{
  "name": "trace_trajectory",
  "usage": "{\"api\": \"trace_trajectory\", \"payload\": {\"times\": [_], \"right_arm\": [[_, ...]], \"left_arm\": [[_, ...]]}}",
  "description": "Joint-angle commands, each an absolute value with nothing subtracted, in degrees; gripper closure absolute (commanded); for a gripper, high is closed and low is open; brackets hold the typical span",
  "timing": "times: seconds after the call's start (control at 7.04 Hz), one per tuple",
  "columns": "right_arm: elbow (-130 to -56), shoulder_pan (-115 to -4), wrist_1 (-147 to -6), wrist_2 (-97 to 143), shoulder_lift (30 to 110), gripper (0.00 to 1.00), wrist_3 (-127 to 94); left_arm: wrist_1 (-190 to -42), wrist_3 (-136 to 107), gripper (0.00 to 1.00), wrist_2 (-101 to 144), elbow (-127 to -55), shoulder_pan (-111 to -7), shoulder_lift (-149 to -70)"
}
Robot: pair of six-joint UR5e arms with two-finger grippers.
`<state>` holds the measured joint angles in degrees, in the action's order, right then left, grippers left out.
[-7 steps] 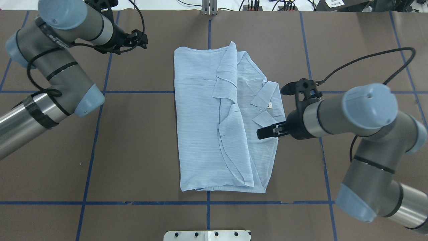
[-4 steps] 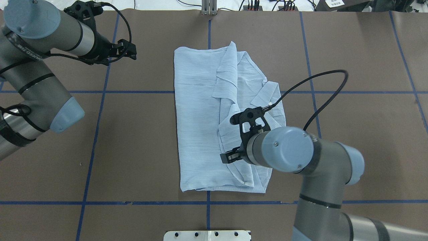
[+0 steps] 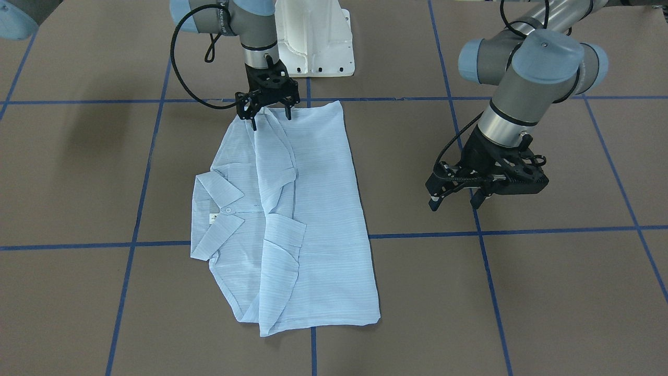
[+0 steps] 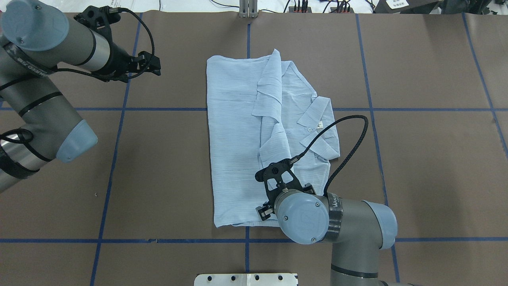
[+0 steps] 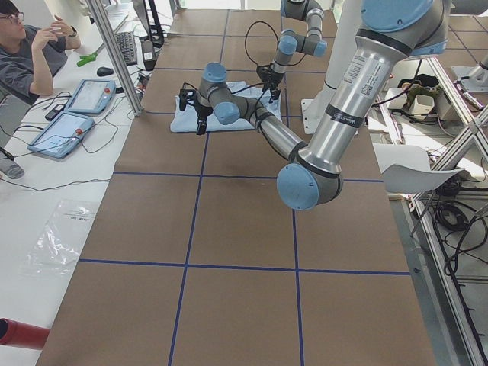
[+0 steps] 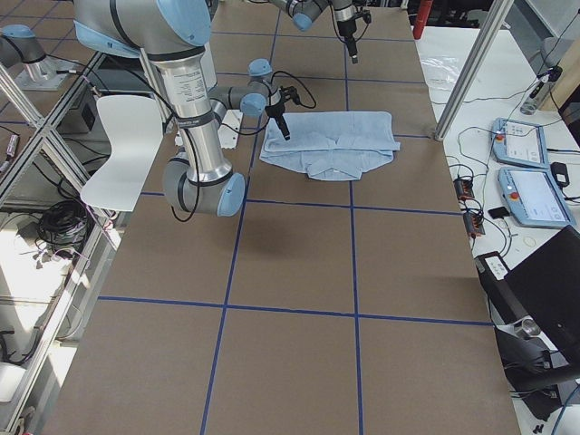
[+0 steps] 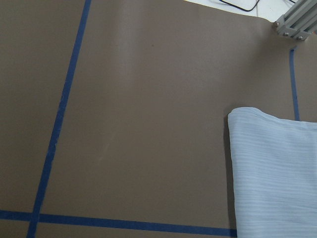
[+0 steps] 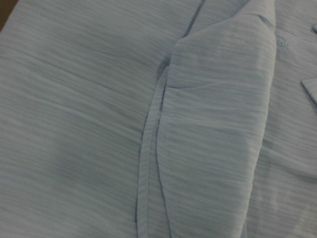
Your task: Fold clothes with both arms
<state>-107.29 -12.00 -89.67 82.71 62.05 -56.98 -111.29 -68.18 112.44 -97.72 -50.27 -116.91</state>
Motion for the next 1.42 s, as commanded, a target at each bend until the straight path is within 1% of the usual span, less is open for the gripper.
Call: {"api": "trace_trajectory", "payload": {"times": [0.0,0.43,0.99,1.28], "right_arm": [[-106.27,-10.73,-91.66,82.18,62.05,0.00,-56.87],[-105.91,-11.16,-91.84,82.18,62.22,0.00,-54.58],[-106.34,-13.35,-91.84,82.61,65.20,0.00,-51.33],[-111.33,-15.28,-91.58,83.06,73.60,0.00,-50.11]], "left_arm": [[-111.36,-68.20,0.00,112.94,-97.56,-50.19,-116.89],[-111.36,-68.29,0.00,112.94,-97.21,-49.92,-116.98],[-111.36,-69.08,0.00,112.85,-97.38,-49.05,-117.68],[-111.36,-71.35,0.00,112.68,-97.56,-47.82,-118.73]]}}
